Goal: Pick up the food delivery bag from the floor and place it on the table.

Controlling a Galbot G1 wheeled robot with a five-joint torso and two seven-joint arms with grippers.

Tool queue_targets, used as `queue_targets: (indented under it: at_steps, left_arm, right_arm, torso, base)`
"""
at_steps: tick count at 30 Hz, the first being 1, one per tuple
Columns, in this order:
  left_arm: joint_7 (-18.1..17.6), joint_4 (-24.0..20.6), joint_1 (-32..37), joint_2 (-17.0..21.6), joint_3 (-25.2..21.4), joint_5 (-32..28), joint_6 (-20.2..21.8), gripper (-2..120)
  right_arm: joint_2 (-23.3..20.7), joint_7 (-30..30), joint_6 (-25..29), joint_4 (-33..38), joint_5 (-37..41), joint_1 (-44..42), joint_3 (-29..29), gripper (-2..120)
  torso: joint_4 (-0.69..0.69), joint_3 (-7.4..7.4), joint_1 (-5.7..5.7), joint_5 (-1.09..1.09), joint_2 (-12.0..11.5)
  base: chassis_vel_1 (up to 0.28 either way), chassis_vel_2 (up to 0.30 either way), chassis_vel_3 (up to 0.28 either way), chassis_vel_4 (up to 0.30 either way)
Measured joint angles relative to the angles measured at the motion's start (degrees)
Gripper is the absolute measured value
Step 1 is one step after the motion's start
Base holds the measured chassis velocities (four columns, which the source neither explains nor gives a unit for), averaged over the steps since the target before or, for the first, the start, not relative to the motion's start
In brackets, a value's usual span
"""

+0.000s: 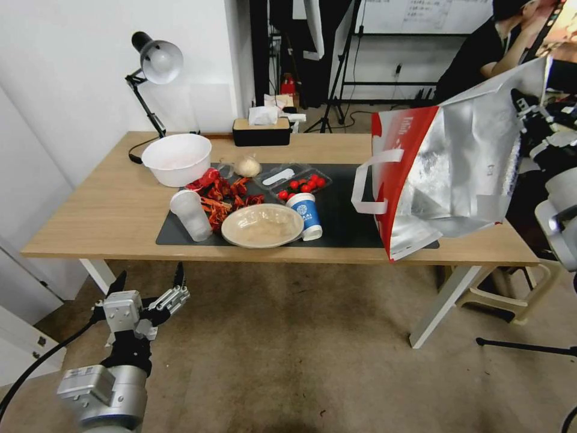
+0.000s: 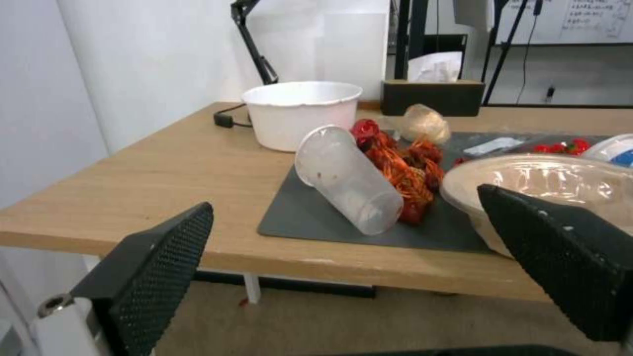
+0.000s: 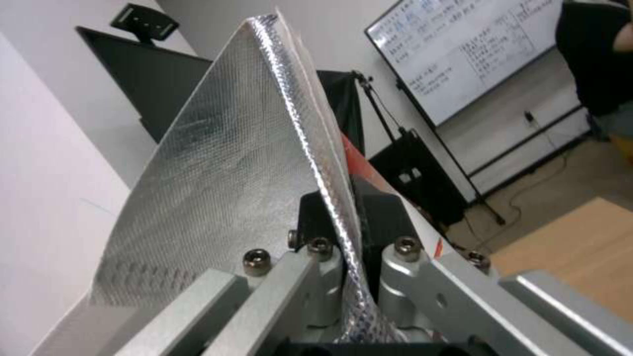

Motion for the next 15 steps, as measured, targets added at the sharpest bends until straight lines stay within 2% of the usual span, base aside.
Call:
queue_targets:
  at_steps: [7, 15]
  left_arm:
    - [0.0, 0.1, 0.4, 0.1, 0.0, 0.2, -0.2, 100]
    - [0.1, 0.2, 0.6, 0.0, 0.1, 0.4, -0.5, 100]
  right_arm:
    - [0.2, 0.4, -1.1, -2.0, 1.1, 0.2, -0.4, 0]
    - [0.3, 4.4, -2.8, -3.3, 1.0, 2.2, -1.8, 0]
  torso:
    - [0.0, -0.01, 0.0, 0.01, 0.0]
    - [0.01, -0.01, 0.0, 0.0, 0.0]
  base:
    - [0.0, 0.0, 0.0, 0.0]
    - [0.0, 0.0, 0.0, 0.0]
